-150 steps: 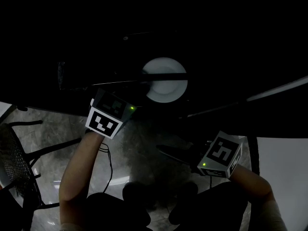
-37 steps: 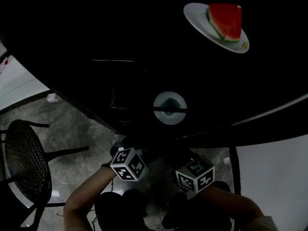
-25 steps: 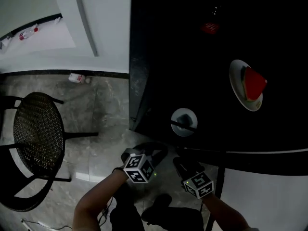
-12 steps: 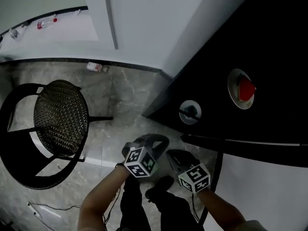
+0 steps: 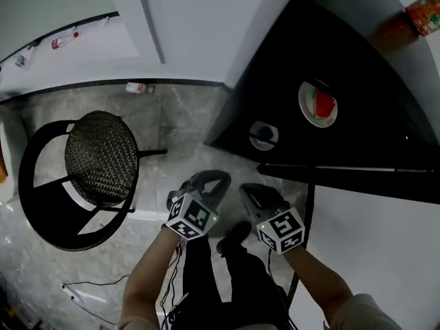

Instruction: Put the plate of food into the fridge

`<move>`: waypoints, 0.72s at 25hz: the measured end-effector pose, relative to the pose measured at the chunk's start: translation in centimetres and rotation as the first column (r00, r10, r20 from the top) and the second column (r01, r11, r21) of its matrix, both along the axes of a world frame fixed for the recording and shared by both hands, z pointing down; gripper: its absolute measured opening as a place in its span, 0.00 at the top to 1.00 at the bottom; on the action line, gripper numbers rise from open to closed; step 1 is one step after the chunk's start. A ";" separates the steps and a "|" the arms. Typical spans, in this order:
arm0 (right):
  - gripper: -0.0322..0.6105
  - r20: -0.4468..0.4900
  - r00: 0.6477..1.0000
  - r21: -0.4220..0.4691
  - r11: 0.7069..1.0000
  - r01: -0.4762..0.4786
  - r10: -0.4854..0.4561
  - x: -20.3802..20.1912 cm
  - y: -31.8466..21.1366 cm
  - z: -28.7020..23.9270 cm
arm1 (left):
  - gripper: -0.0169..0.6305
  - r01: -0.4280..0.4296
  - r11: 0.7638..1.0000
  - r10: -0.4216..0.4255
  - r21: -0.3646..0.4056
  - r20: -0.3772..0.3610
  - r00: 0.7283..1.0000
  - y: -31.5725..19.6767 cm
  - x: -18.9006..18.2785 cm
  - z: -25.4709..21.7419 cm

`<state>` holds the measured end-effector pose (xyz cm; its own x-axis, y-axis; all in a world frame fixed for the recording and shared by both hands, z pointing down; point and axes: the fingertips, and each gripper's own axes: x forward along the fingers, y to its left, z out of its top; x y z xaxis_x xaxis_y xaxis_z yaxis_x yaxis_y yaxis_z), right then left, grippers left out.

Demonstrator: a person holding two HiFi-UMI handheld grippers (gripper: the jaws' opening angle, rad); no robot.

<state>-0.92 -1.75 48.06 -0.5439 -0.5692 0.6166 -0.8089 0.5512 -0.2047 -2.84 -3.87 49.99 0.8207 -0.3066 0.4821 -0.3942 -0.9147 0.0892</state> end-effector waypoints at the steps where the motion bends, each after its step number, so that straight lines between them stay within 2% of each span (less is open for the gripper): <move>1: 0.91 0.006 1.000 0.011 1.000 -0.009 0.009 -0.1 0.0 -1.0 | 0.95 0.009 1.000 -0.009 -0.004 -0.009 1.000 0.1 -0.3 -0.9; 8: 0.91 0.061 0.996 0.106 0.991 -0.079 0.073 -0.6 -1.6 -7.7 | 0.95 0.066 0.998 -0.066 -0.007 -0.099 0.993 -0.8 -2.7 -8.3; 14: 0.91 0.090 0.993 0.151 0.984 -0.095 0.082 -2.4 -1.1 -14.2 | 0.95 0.055 0.998 -0.050 0.038 -0.113 0.992 -0.1 -4.4 -15.0; 18: 0.91 0.125 0.990 0.167 0.982 -0.087 0.067 -3.3 -1.1 -16.9 | 0.95 0.087 0.995 -0.080 0.045 -0.133 0.988 -0.5 -5.1 -18.0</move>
<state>-4.23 -2.84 31.11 -0.5574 -0.7039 0.4403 -0.8261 0.5233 -0.2091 -7.93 -4.33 31.94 0.8460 -0.3980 0.3547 -0.4575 -0.8836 0.0996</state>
